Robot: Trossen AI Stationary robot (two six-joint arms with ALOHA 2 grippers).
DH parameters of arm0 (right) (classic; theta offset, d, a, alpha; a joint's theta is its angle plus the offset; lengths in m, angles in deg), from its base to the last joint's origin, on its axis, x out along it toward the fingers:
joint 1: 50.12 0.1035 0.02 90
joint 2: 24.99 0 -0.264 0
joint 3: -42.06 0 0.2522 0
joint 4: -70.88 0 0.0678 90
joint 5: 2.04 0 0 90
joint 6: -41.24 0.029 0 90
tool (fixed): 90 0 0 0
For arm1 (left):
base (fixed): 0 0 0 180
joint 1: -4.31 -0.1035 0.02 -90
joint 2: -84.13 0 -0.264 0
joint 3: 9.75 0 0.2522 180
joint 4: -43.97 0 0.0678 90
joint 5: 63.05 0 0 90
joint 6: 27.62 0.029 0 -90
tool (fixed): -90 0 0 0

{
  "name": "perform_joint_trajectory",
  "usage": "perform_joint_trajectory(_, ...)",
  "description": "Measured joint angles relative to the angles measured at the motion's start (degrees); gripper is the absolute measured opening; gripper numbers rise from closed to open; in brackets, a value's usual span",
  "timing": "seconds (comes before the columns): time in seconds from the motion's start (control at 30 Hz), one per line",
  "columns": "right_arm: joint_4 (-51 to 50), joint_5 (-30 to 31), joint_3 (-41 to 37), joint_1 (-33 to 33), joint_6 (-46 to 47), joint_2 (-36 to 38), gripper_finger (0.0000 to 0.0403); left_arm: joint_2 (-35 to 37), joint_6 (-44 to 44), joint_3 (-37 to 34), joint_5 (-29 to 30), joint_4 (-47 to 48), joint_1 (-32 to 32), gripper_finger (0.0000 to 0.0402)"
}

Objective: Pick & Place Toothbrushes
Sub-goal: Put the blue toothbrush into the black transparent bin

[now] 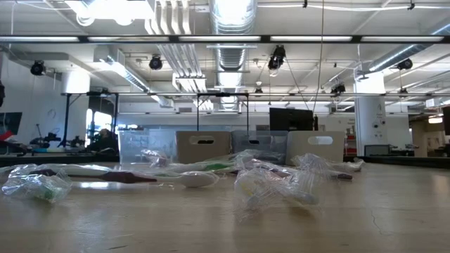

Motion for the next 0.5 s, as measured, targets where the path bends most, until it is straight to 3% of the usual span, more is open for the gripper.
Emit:
perform_joint_trajectory(0.27, -0.03, -0.02, 0.15, -0.02, 0.0, 0.21, 0.0023, 7.66, 1.53, -0.02, 16.09, 21.65, -0.01, 0.0262)
perform_joint_trajectory(0.5, -0.01, 0.22, 0.15, -0.02, 0.0, 0.21, 0.0023, 12.66, -11.29, -0.02, 27.57, 41.42, -0.03, 0.0258)
